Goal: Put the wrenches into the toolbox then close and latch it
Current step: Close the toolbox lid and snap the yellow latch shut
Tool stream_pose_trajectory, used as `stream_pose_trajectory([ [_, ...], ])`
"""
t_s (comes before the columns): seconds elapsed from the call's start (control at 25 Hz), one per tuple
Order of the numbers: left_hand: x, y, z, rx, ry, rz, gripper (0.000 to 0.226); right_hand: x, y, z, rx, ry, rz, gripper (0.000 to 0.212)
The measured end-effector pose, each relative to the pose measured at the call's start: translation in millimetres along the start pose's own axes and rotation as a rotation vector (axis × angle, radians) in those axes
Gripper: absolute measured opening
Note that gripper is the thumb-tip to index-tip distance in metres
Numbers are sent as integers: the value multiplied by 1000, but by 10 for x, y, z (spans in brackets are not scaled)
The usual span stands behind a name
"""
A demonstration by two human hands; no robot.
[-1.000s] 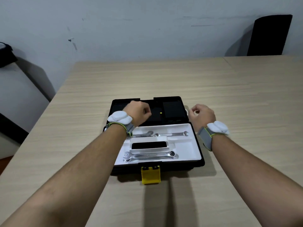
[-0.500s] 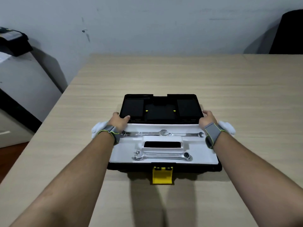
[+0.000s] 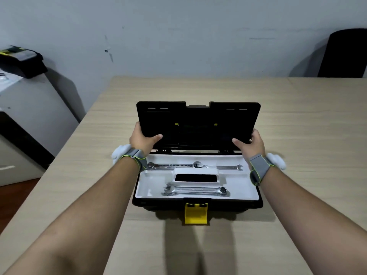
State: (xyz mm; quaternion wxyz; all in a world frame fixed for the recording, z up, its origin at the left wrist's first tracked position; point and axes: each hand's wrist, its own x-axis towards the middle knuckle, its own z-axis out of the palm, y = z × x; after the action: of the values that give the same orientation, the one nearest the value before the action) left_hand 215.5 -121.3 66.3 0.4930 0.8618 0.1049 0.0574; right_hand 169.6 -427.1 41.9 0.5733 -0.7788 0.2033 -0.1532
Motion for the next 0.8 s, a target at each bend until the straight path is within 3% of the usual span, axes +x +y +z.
stream_pose_trajectory([
  [0.12, -34, 243, -174, -79, 80, 75, 55, -50, -326, -101, 94, 98, -75, 49],
  [0.24, -110, 436, -375, -52, 102, 197, 48, -116, -630, -238, -51, 128, -227, 49],
  [0.36, -276, 598, -521, 362, -22, 407, 41, -283, -865, -355, -556, -9, -419, 46],
  [0.48, -487, 759, -473, 793, -211, 553, 46, -512, -1030, -332, -1049, -180, -478, 40],
  [0.6, -723, 685, -367, 952, -425, 592, 55, -762, -1006, -303, -1161, -379, -447, 46],
  [0.8, -954, 320, -388, 951, -424, 606, 68, -1023, -797, -404, -1189, -509, -393, 74],
])
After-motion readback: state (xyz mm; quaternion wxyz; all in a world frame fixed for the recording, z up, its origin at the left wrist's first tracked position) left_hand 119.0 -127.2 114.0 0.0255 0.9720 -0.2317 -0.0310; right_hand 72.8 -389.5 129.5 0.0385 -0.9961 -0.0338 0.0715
